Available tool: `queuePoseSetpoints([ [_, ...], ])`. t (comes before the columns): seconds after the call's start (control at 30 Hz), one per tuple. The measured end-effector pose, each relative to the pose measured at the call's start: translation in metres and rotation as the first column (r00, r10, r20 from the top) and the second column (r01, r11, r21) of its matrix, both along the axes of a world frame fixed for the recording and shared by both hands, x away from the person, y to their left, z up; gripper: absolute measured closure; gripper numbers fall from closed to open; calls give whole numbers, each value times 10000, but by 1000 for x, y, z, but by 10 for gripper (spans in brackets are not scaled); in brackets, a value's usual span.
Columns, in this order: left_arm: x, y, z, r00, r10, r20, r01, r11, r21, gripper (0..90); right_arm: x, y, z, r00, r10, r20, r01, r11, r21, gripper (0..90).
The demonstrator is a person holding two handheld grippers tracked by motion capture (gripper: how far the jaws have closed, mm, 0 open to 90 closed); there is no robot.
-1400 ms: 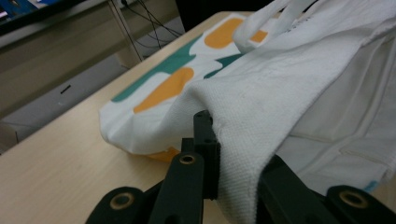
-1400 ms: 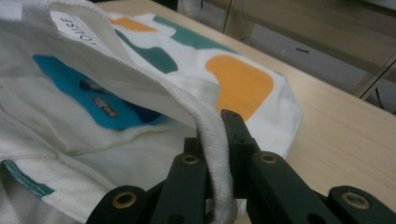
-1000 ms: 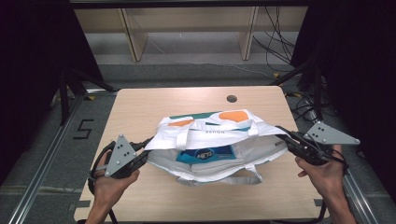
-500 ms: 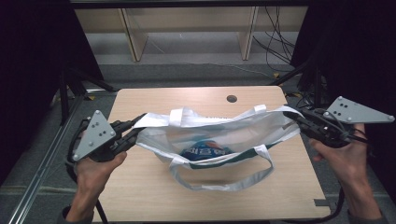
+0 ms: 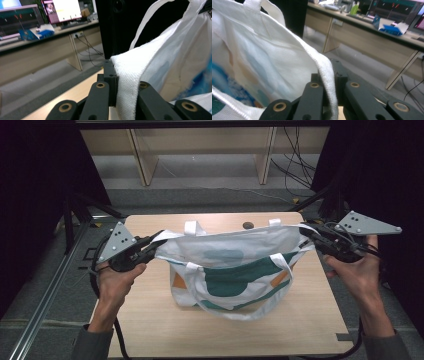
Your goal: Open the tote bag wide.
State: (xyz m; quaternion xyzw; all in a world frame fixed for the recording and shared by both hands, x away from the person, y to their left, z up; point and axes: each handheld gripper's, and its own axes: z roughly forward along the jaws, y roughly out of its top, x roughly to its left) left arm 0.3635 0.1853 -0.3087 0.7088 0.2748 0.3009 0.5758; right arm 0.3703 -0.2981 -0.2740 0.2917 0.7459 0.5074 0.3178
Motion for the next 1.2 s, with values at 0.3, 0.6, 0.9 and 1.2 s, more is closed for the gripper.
queuePoseSetpoints([
  [0.3,6,6,-40,9967,154,-792,-130,9995,304,855,14,8,-32,9991,-104,-415,83,9986,-518,881],
  [0.6,34,10,-63,9891,429,-1409,-455,9988,-153,845,29,18,-42,9964,-298,-791,247,9976,-652,881],
  [0.9,53,9,-97,9679,589,-2444,-623,9980,-64,829,47,24,-65,9921,-665,-1062,539,9916,-1177,881],
  [1.2,57,-8,-117,9521,458,-3025,-286,9977,610,821,57,16,-83,9711,-1083,-2128,901,9915,-937,879],
])
